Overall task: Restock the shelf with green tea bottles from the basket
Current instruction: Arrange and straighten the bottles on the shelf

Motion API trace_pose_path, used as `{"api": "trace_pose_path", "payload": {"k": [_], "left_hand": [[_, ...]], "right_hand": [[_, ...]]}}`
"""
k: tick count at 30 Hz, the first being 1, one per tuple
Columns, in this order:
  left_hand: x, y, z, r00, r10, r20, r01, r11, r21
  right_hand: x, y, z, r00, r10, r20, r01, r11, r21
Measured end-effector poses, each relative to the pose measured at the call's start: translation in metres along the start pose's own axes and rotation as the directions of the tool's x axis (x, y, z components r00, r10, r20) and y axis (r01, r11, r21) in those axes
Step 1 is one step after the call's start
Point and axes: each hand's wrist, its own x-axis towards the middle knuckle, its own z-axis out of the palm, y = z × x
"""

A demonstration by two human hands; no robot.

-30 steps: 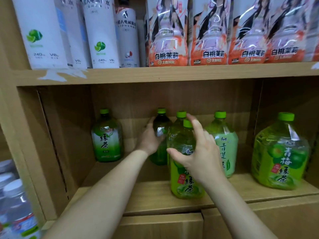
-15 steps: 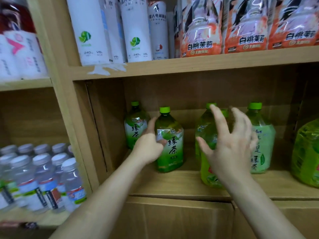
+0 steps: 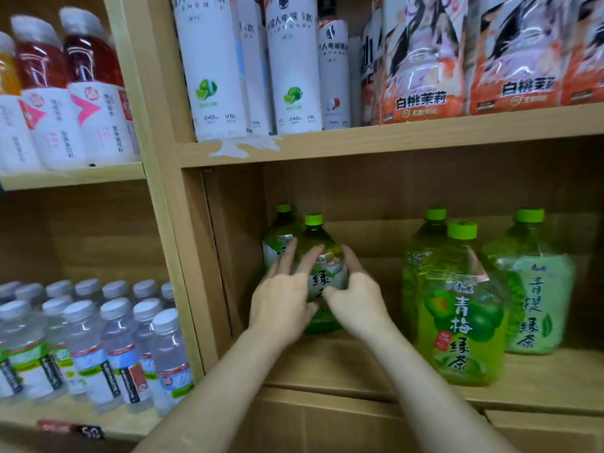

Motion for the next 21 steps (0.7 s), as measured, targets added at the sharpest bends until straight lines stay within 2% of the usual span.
{"api": "trace_pose_path", "payload": {"k": [3, 8, 12, 14, 17, 19, 21], "left_hand": [[0.006, -0.01, 0.003, 0.996, -0.089, -0.011, 0.089, 0.996, 0.018], [0.031, -0.017, 0.004, 0.966, -0.256, 0.02, 0.256, 0.966, 0.024], [0.046, -0.021, 0.006, 0.95, -0.305, 0.072, 0.303, 0.952, 0.04], [0.046, -0.023, 0.008, 0.946, -0.315, 0.073, 0.315, 0.949, 0.009], [0.042, -0.026, 0.008, 0.96, -0.281, 0.017, 0.281, 0.96, -0.005], [0.038, -0.027, 0.008, 0.972, -0.234, -0.004, 0.234, 0.972, 0.02], [0.037, -0.028, 0.007, 0.974, -0.225, 0.018, 0.224, 0.973, 0.044]], "right_hand": [[0.011, 0.002, 0.017, 0.998, -0.018, 0.068, 0.006, 0.986, 0.164], [0.029, 0.007, 0.035, 0.98, 0.031, 0.195, -0.118, 0.883, 0.455], [0.039, 0.01, 0.038, 0.976, 0.034, 0.216, -0.151, 0.815, 0.559], [0.04, 0.011, 0.037, 0.972, 0.051, 0.229, -0.176, 0.806, 0.566], [0.029, 0.012, 0.03, 0.943, 0.016, 0.334, -0.183, 0.859, 0.478], [0.016, 0.009, 0.025, 0.928, -0.018, 0.371, -0.133, 0.916, 0.378], [0.003, 0.003, 0.013, 0.948, -0.072, 0.31, -0.016, 0.962, 0.272]]}}
